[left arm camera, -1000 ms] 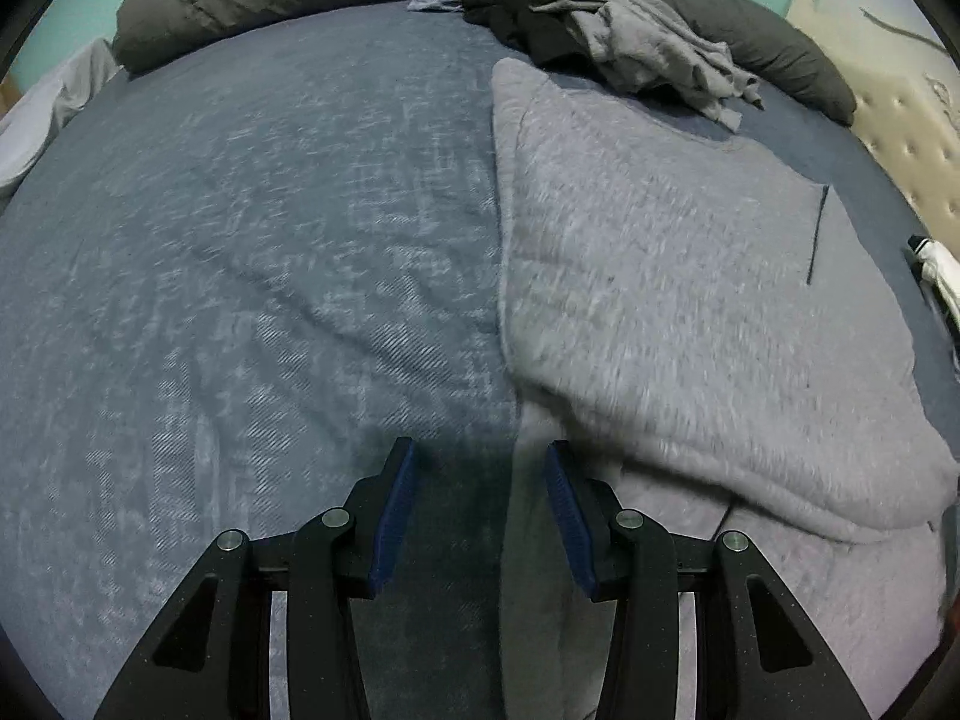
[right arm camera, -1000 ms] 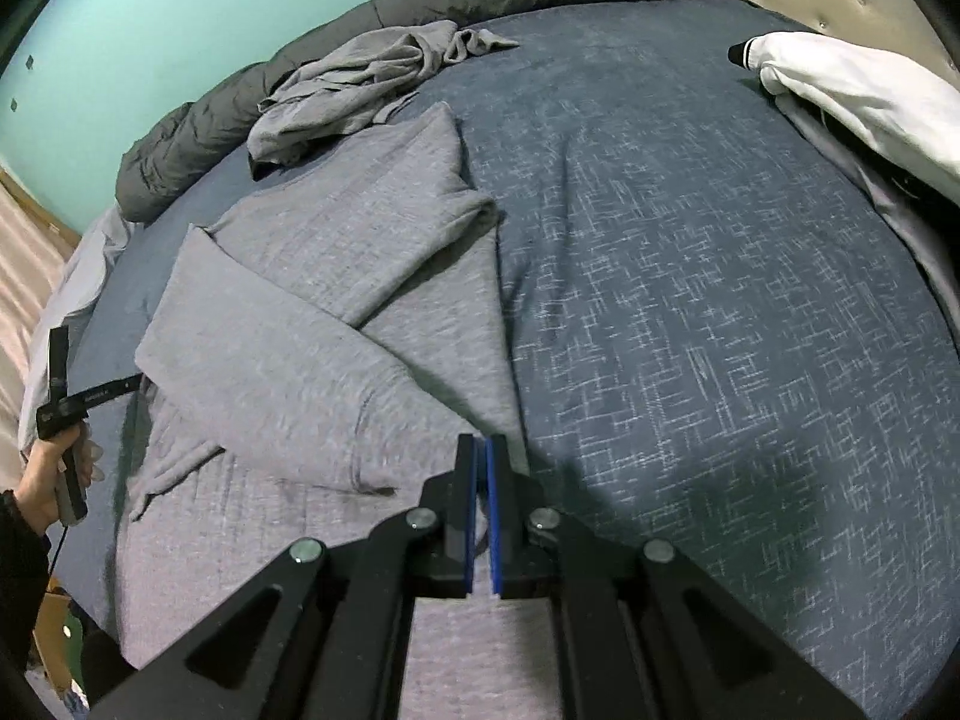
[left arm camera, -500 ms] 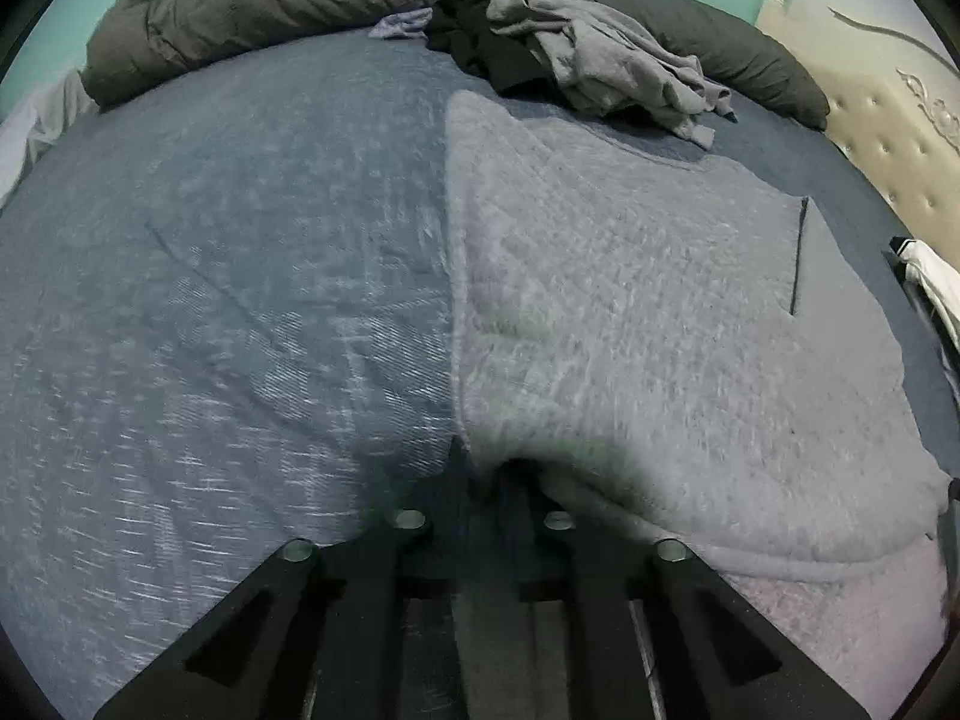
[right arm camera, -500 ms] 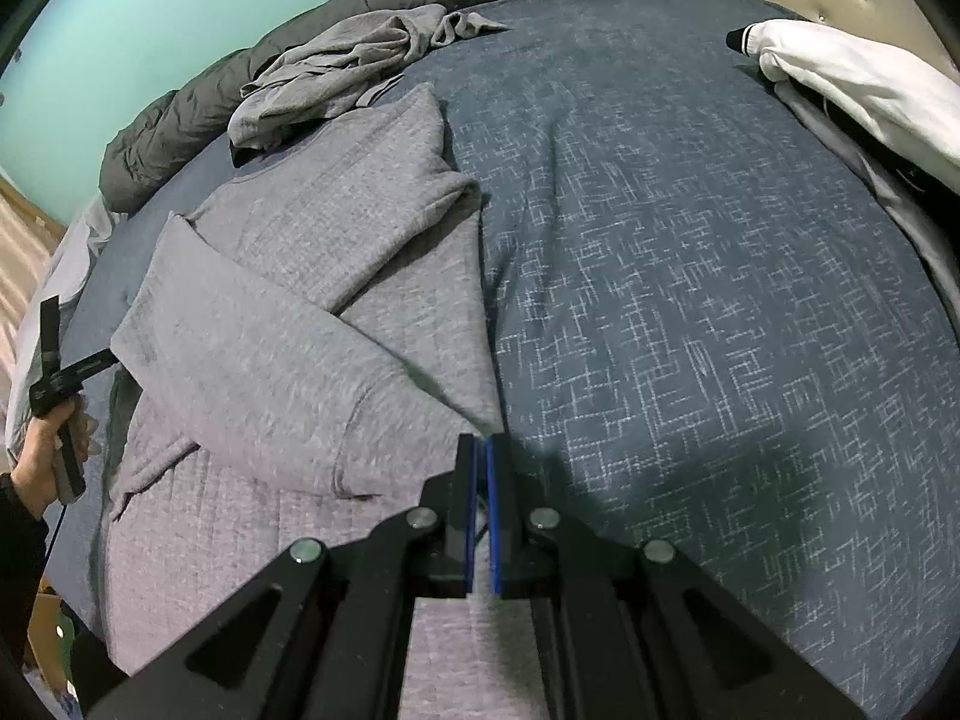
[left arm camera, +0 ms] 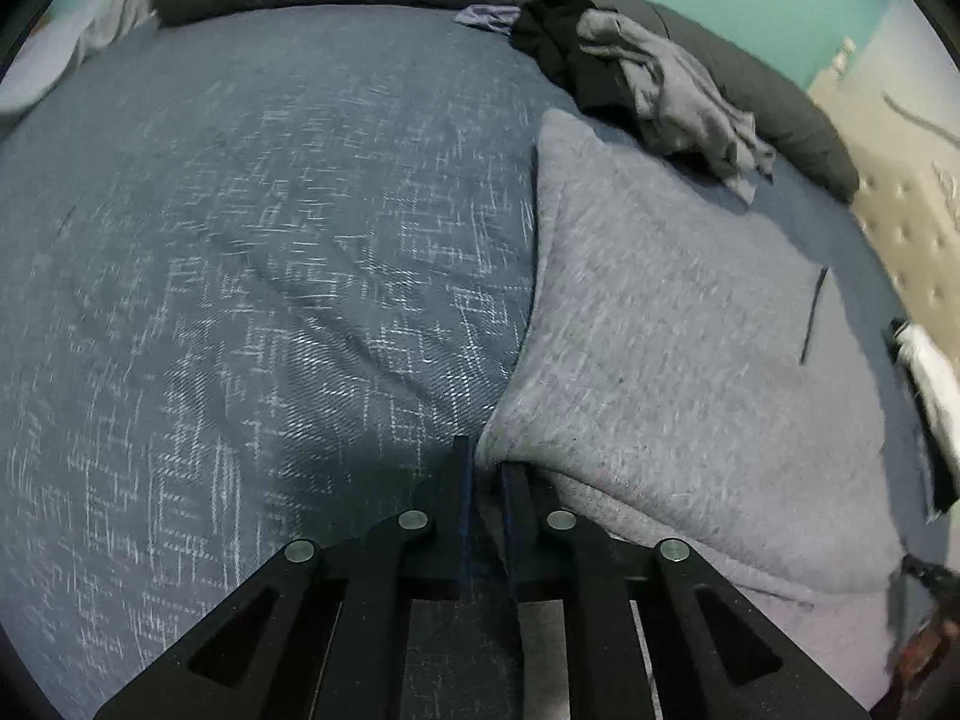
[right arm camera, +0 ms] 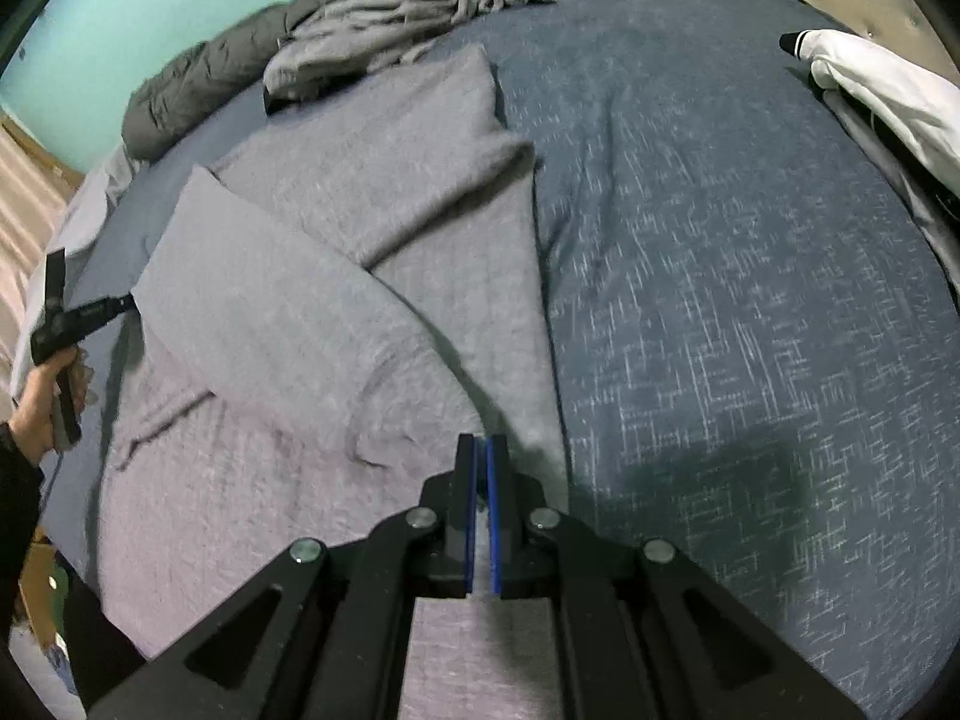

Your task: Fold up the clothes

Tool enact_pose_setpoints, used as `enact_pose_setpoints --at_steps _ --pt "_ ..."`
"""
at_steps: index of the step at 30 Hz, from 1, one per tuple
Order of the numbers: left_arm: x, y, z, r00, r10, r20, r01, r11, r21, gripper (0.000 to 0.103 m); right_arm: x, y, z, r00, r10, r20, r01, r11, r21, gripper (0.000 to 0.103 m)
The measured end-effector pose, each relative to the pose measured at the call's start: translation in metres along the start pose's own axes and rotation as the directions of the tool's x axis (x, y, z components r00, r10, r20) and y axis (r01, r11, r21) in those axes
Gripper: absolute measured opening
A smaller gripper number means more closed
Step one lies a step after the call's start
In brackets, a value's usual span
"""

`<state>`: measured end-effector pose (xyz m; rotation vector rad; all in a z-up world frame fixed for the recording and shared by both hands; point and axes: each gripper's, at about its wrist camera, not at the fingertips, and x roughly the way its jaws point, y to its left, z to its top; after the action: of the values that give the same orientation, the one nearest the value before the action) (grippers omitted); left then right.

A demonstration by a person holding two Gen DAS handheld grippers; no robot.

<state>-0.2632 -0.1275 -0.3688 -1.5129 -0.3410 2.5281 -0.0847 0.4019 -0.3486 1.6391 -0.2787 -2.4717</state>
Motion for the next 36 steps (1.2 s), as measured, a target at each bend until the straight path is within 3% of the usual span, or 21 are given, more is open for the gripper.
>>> enact_pose_setpoints --at_steps 3,8,10,15,19,22,25,28,30,36 --pt "-0.015 0.009 -0.001 0.999 -0.025 0.023 0.026 0.999 -0.046 0.034 -0.006 -0.01 0.003 0.999 -0.008 0.033 0.007 1.0 0.027 0.003" --pt "-0.041 0.013 0.0 0.996 0.018 0.083 -0.013 0.997 -0.071 0.032 -0.02 -0.024 0.011 0.996 -0.016 0.093 0.008 0.996 0.086 0.003" --pt "-0.042 0.0 0.004 0.995 0.026 0.093 -0.024 0.999 -0.026 0.032 -0.025 -0.024 0.014 0.993 -0.011 0.116 0.0 0.995 0.095 0.004" --pt "-0.015 -0.048 0.005 0.999 0.039 0.026 -0.043 0.989 0.144 0.032 -0.023 -0.003 0.017 0.991 0.052 0.126 -0.057 0.998 0.039 0.005" --pt "0.015 -0.053 -0.001 0.994 0.093 -0.052 -0.083 0.982 0.17 0.032 0.0 0.013 0.02 0.993 0.097 0.065 -0.097 0.995 -0.006 0.01" --pt "0.013 -0.052 -0.001 0.996 0.084 -0.044 -0.076 0.983 0.168 0.032 0.03 0.011 0.018 0.998 0.04 -0.038 -0.041 0.999 -0.011 0.01" --pt "-0.005 -0.045 0.007 0.999 0.049 0.005 -0.049 0.992 0.119 0.032 0.039 -0.004 0.014 0.998 0.022 -0.06 -0.02 0.999 0.032 0.01" --pt "-0.02 -0.032 0.018 0.998 0.046 0.047 -0.049 0.997 0.066 0.032 0.027 -0.014 0.012 0.999 -0.006 -0.035 0.008 0.997 0.072 0.01" --pt "-0.023 -0.027 0.028 0.997 0.054 0.052 -0.057 0.997 0.052 0.037 0.015 -0.019 0.011 1.0 0.004 0.012 -0.005 0.995 0.095 0.01" --pt "-0.013 -0.035 0.062 0.997 0.061 0.038 -0.065 0.992 0.104 0.049 -0.009 -0.03 0.009 0.986 0.056 0.159 -0.082 0.984 0.159 0.015"
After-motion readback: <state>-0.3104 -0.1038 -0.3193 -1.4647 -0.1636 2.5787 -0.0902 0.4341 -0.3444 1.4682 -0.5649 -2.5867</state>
